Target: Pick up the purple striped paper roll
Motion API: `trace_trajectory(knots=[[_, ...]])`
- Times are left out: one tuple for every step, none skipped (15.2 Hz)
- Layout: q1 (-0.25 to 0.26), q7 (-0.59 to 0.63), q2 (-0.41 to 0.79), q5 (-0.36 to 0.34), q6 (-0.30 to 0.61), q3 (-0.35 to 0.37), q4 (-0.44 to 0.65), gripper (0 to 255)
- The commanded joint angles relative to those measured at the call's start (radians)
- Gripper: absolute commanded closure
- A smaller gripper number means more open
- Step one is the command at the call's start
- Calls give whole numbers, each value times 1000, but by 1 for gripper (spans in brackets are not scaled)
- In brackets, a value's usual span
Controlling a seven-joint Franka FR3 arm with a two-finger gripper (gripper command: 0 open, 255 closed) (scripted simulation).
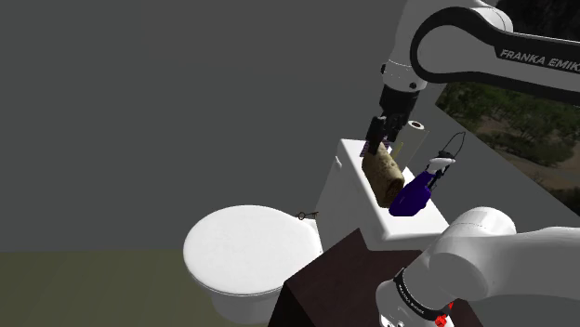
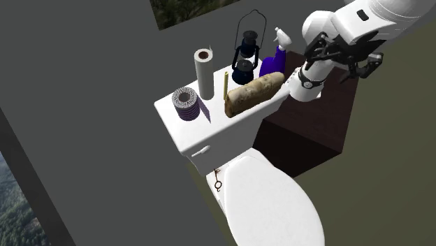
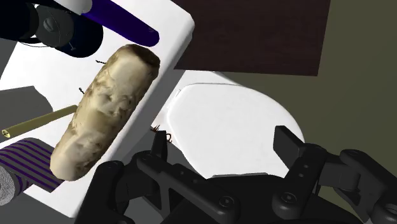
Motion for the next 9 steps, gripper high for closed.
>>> trace_trajectory(knots=[[0,0,0,0,0,0,0,0],[-7,-30,10,-16,18,-24,-3,0],[-13,-59,21,-32,36,-49,-5,0],[-19,-89,34,-47,55,-73,-6,0],[-25,-118,49,-61,74,-98,-5,0],[-30,-147,66,-74,94,-122,-3,0],[-36,-176,84,-86,113,-146,1,0],[-40,-205,103,-98,133,-170,7,0],[-45,-234,125,-108,152,-194,14,0]])
